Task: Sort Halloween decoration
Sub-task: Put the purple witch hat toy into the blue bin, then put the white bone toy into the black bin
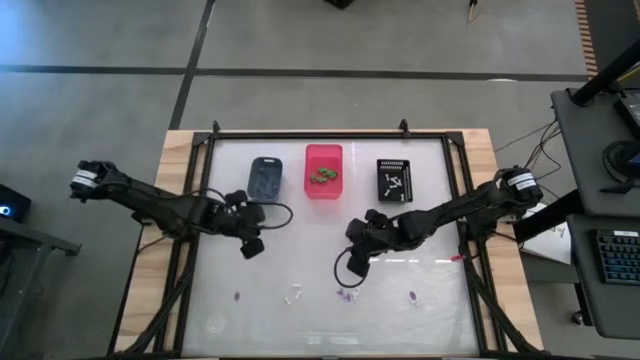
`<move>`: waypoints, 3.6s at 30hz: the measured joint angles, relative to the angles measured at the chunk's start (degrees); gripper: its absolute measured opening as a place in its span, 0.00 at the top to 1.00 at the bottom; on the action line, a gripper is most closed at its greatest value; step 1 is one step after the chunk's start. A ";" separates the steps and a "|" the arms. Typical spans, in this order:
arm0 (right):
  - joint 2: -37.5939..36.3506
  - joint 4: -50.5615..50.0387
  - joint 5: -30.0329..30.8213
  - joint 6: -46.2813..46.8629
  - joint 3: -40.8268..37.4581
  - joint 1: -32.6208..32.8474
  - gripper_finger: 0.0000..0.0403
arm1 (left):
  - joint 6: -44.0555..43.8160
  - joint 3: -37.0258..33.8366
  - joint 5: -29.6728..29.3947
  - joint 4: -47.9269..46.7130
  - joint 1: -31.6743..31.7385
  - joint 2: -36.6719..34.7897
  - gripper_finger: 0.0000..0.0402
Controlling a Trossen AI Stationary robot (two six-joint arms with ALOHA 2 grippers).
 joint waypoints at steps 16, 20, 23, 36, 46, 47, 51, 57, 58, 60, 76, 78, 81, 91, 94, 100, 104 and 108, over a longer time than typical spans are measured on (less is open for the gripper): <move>0.00 0.61 1.63 -1.55 0.01 0.00 0.66 | -0.49 -13.09 -7.64 11.50 -0.40 2.92 0.60; 0.02 0.61 1.73 -2.30 -0.01 -0.04 0.66 | 0.30 -17.28 -7.65 17.59 -0.40 3.01 0.60; 0.02 0.68 1.73 -2.62 0.00 -0.04 0.66 | 0.29 -19.79 -9.13 21.83 -0.40 3.01 0.60; 0.02 1.75 2.06 -3.30 0.01 -0.13 0.66 | -0.23 -22.03 -10.97 23.29 -0.36 3.97 0.70; 0.02 1.75 2.08 -3.26 0.00 -0.13 0.66 | -2.69 -22.18 -10.93 24.28 -0.42 5.68 0.95; 0.04 1.76 2.09 -3.26 -0.01 -0.13 0.66 | -3.10 -22.18 -10.96 24.22 -0.42 5.72 0.97; 0.04 1.79 2.08 -3.24 -0.01 -0.13 0.66 | -4.77 -22.18 -11.17 24.03 -0.40 5.75 0.99; 0.04 1.81 2.08 -3.23 -0.01 -0.13 0.66 | -5.04 -21.20 -9.37 23.92 -1.59 4.89 1.00; 0.04 1.81 2.08 -3.23 -0.01 -0.13 0.66 | -4.44 -20.52 -8.90 24.03 -2.02 4.60 1.00; 0.04 1.81 2.08 -3.23 -0.01 -0.13 0.66 | -2.93 -19.02 -8.83 24.47 -2.48 3.76 1.00; 0.04 3.34 2.10 -4.55 -0.01 -0.13 0.66 | 10.55 -3.47 -16.88 9.82 15.26 -0.28 1.00; 0.04 3.34 2.10 -4.72 -0.01 -0.13 0.66 | 12.83 -2.72 -13.21 10.15 19.96 0.27 1.00; 0.04 3.42 2.10 -4.72 0.00 -0.13 0.66 | 15.54 -2.30 -9.05 10.19 25.83 1.09 1.00; 0.04 3.43 2.10 -4.66 0.00 -0.13 0.66 | 23.27 -1.90 -1.51 15.94 35.64 3.54 0.99; 0.04 3.43 2.08 -4.22 -0.01 -0.13 0.66 | 24.40 -1.98 -1.49 16.17 35.93 3.50 0.95; 0.04 3.40 1.96 -1.13 0.00 -0.13 0.66 | 25.28 -1.74 -1.46 16.01 35.86 3.33 0.83; 0.04 3.37 0.06 2.21 -0.01 -0.15 0.66 | 24.78 -1.74 -1.46 15.97 35.38 3.00 0.78; 0.04 3.23 -3.63 6.97 0.01 -0.15 0.66 | 24.24 -1.77 -1.44 16.26 33.13 2.13 0.76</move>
